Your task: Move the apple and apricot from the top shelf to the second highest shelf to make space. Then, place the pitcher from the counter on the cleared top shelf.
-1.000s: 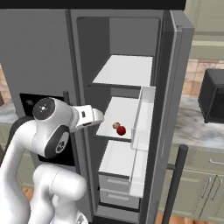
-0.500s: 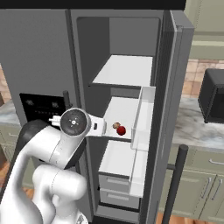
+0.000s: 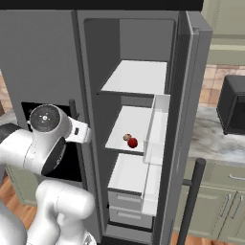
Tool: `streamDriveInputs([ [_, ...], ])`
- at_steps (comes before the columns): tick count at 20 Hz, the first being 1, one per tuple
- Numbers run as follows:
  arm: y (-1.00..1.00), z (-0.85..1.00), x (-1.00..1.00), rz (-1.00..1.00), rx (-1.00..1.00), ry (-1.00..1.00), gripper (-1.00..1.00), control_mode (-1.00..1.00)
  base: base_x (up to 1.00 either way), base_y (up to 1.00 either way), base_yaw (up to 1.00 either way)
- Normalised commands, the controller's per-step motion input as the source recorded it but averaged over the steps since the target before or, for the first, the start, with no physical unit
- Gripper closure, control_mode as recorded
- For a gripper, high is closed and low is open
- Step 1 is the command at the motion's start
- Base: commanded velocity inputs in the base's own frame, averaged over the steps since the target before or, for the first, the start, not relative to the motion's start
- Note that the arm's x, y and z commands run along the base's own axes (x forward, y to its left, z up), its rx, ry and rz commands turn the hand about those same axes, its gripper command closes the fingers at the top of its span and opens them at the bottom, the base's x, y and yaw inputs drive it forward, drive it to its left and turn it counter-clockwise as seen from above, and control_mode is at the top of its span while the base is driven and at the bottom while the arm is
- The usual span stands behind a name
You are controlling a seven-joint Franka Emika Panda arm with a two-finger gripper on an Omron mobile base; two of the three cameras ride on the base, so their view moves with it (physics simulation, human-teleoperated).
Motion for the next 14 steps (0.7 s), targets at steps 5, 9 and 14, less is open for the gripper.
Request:
streamDriveInputs([
  [5, 0.05, -0.04, 0.00, -0.17, -0.05, 0.00, -1.00, -1.00, 0.00, 0.00, 0.00],
  [9, 0.00, -0.04, 0.00, -0.11, -0.03, 0.00, -1.00, -1.00, 0.00, 0.00, 0.00],
  [14, 0.00, 0.00, 0.00, 0.00, 0.00, 0.00, -1.00, -1.00, 0.00, 0.00, 0.00],
])
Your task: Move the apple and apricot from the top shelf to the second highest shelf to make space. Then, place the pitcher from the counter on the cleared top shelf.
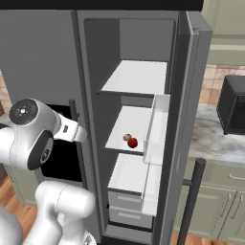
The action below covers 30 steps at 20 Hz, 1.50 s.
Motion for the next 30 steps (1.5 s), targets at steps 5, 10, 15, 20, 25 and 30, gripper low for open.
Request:
streamDriveInputs([
  [5, 0.00, 0.00, -0.01, 0.00, 0.00, 0.00, -1.00, 1.00, -0.16, 0.00, 0.05],
  [10, 0.00, 0.00, 0.00, 0.00, 0.00, 0.00, -1.00, 1.00, -0.72, 0.27, 0.29],
  [15, 0.00, 0.00, 0.00, 0.00, 0.00, 0.00, -1.00, 1.00, -0.59, 0.68, 0.32],
  [20, 0.00, 0.00, 0.00, 0.00, 0.00, 0.00, -1.00, 1.00, 0.00, 1.00, 0.15],
  [25, 0.00, 0.00, 0.00, 0.00, 0.00, 0.00, -1.00, 1.00, 0.37, 0.92, -0.01],
  [30, 0.00, 0.00, 0.00, 0.00, 0.00, 0.00, -1.00, 1.00, 0.47, 0.50, -0.15],
])
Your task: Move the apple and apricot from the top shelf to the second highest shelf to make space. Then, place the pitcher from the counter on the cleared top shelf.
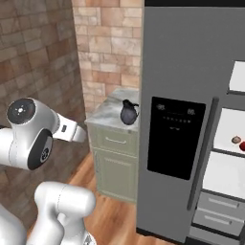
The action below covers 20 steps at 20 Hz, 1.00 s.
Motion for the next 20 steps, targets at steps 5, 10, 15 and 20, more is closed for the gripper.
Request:
streamDriveInputs([
  [5, 0.00, 0.00, 0.00, 0.00, 0.00, 0.00, -1.00, 1.00, 0.57, 0.31, -0.18],
  [10, 0.00, 0.00, 0.00, 0.00, 0.00, 0.00, -1.00, 1.00, 0.66, 0.27, -0.17],
  [15, 0.00, 0.00, 0.00, 0.00, 0.00, 0.00, -1.00, 1.00, 0.65, 0.35, -0.17],
  [20, 0.00, 0.00, 0.00, 0.00, 0.00, 0.00, -1.00, 1.00, 0.61, 0.38, -0.17],
])
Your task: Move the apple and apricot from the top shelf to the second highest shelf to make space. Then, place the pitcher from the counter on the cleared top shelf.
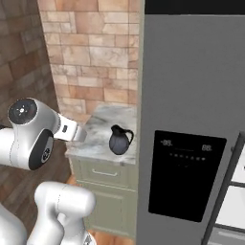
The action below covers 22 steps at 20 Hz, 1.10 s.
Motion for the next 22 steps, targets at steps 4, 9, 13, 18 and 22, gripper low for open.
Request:
streamDriveInputs([
  [4, 0.00, 0.00, 0.00, 0.00, 0.00, 0.00, -1.00, 1.00, 0.61, 0.38, -0.17],
  [9, 0.00, 0.00, 0.00, 0.00, 0.00, 0.00, -1.00, 1.00, 0.59, 0.37, -0.17],
  [13, 0.00, 0.00, 0.00, 0.00, 0.00, 0.00, -1.00, 1.00, 0.43, 0.28, -0.11],
  [18, 0.04, -0.10, 0.10, -0.17, -0.03, 0.00, -1.00, -1.00, 0.00, 0.00, 0.00],
  [22, -0.03, -0.06, 0.00, -0.46, -0.02, 0.05, -1.00, -1.00, 0.00, 0.00, 0.00],
])
